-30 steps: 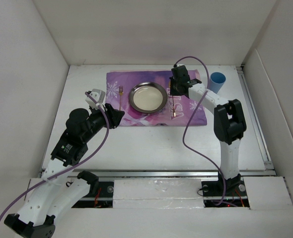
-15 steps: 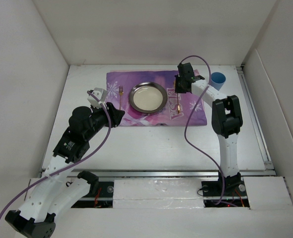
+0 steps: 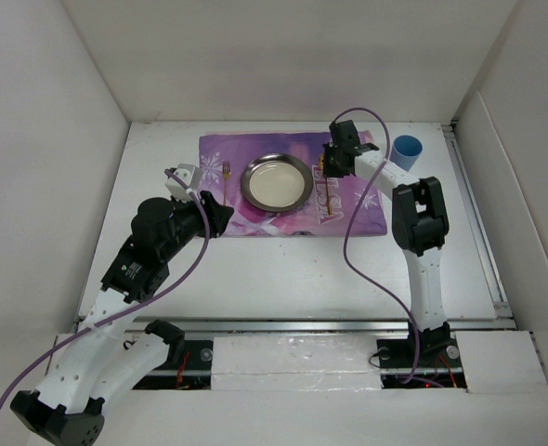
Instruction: Set the dinner table for one person
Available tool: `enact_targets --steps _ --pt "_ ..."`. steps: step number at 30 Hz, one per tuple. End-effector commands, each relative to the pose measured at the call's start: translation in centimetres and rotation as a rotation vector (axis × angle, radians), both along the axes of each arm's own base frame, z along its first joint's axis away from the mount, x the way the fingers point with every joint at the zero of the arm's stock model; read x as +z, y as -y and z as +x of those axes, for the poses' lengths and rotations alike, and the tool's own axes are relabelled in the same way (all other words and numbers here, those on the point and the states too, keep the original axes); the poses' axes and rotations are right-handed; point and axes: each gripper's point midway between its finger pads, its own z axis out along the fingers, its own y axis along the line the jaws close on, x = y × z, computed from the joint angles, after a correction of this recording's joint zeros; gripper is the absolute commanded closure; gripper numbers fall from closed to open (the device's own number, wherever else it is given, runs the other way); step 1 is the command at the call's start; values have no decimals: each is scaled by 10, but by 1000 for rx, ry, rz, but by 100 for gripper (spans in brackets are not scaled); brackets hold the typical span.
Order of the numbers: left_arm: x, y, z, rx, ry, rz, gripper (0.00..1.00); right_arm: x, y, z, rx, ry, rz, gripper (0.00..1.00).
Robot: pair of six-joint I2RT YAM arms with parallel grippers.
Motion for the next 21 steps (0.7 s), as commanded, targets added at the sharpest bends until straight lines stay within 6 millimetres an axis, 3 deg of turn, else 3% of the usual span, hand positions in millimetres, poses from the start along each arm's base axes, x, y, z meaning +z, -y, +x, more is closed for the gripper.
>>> enact_targets --steps 1,4,9,13,16,17,20,21 --pt "12 1 3 -4 49 -7 67 2 -1 15 -13 38 45 100" --pt "11 2 3 -4 47 -6 67 -7 -1 16 -15 21 38 100" --pt "9 1 4 -1 41 0 67 -5 0 16 -18 29 35 81" --pt "9 1 4 1 42 -2 67 10 -1 16 -15 50 44 72" --pt "10 1 5 2 42 -2 67 47 2 15 -21 114 54 61" --pt "9 1 4 -1 40 -2 67 72 4 12 -21 153 63 56" --pt "11 2 4 -2 43 -3 67 107 10 1 -26 203 62 50" --pt "10 2 4 -5 42 -4 67 139 14 -5 -23 259 67 50"
